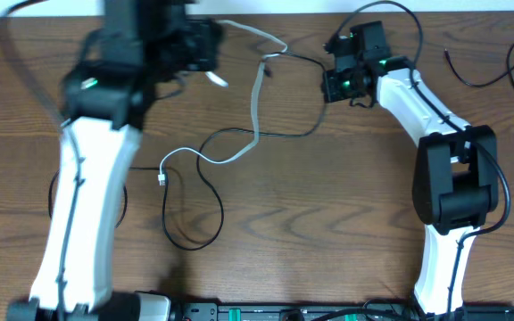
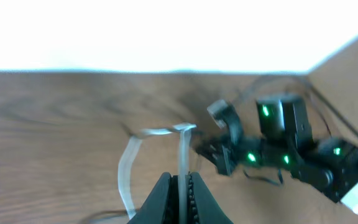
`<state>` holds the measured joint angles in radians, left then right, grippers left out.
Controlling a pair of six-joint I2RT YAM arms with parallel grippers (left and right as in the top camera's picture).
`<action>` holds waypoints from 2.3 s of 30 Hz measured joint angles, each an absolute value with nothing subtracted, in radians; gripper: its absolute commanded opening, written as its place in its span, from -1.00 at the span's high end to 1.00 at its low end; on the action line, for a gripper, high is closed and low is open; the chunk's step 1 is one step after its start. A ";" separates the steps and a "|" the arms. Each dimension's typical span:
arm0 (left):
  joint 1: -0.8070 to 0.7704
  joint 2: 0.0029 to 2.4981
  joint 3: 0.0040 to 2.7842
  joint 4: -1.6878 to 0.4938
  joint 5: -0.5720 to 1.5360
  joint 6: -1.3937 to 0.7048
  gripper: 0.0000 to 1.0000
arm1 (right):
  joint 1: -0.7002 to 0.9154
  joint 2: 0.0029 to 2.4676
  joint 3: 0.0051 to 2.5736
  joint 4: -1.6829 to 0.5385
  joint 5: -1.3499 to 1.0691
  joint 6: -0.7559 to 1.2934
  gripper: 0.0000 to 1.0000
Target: Untangle cables
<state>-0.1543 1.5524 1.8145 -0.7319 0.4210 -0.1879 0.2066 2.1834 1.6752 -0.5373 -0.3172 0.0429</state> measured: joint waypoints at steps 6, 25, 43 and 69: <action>0.020 1.434 1.814 -0.729 0.421 -0.188 0.85 | 0.155 2.183 1.675 -0.599 -0.284 0.075 0.98; 0.506 1.388 1.814 -0.675 0.420 -0.201 0.85 | 0.117 2.184 1.674 -0.743 -0.088 0.080 0.98; 0.402 1.388 1.814 -0.620 0.501 -0.237 0.85 | 0.095 2.183 1.687 -0.746 -0.298 -0.054 -0.69; 0.017 1.406 1.814 0.042 0.735 -0.596 0.86 | 0.408 1.959 1.794 -0.473 -1.016 -0.211 -0.86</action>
<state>0.0170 1.4063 1.8141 0.0422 0.7345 -0.5961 0.4084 1.9591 1.7939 -0.4728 -1.0164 -0.2108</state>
